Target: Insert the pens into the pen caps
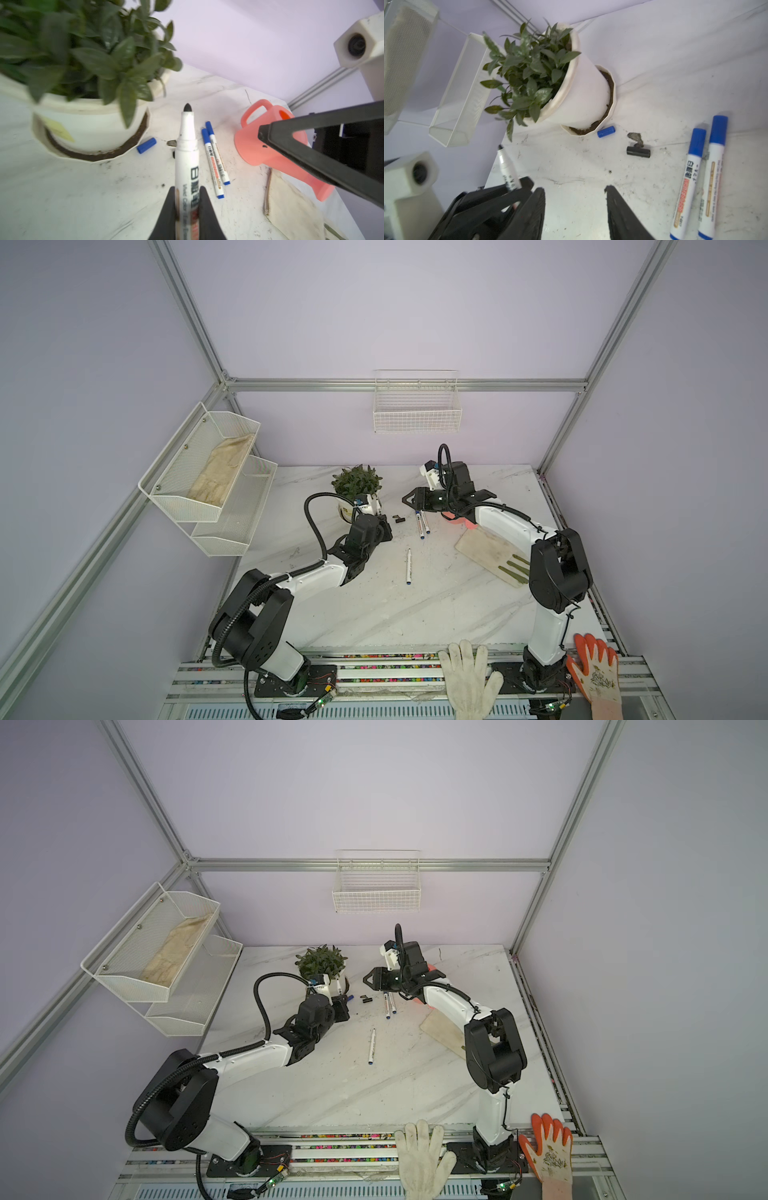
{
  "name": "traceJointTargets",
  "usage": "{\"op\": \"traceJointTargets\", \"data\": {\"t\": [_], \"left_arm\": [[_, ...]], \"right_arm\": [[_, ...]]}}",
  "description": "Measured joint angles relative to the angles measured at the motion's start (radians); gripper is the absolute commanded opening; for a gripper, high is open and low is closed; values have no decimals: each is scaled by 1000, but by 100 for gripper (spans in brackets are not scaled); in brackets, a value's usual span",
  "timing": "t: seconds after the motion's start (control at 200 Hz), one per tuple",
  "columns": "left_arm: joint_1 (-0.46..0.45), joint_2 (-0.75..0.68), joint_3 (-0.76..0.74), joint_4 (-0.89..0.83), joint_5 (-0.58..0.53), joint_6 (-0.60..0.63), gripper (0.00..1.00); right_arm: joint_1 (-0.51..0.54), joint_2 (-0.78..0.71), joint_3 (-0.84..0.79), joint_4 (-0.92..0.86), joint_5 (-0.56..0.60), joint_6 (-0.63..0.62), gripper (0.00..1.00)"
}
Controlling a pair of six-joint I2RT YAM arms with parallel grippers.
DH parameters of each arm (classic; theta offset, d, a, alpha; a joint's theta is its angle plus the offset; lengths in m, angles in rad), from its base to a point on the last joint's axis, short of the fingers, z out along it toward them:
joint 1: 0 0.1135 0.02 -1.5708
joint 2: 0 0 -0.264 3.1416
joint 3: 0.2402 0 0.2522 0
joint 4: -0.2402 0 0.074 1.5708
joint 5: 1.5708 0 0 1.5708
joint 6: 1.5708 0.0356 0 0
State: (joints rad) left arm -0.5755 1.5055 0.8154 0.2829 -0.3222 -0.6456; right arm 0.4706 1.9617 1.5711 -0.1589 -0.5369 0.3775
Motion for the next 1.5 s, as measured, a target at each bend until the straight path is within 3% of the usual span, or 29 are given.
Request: {"op": "traceJointTargets", "data": {"t": [0.35,0.67,0.99,1.5], "left_arm": [[11,-70,-47,-79,-103,-25,0],[19,-147,-62,-103,-113,-25,0],[26,-160,-62,-134,-110,-24,0],[26,-135,-62,-143,-70,-53,0]], "right_arm": [[58,431,410,-203,153,-25,49],[121,550,575,-291,339,-101,46],[177,512,491,-257,515,-189,43],[193,286,145,-241,496,-232,42]]}}
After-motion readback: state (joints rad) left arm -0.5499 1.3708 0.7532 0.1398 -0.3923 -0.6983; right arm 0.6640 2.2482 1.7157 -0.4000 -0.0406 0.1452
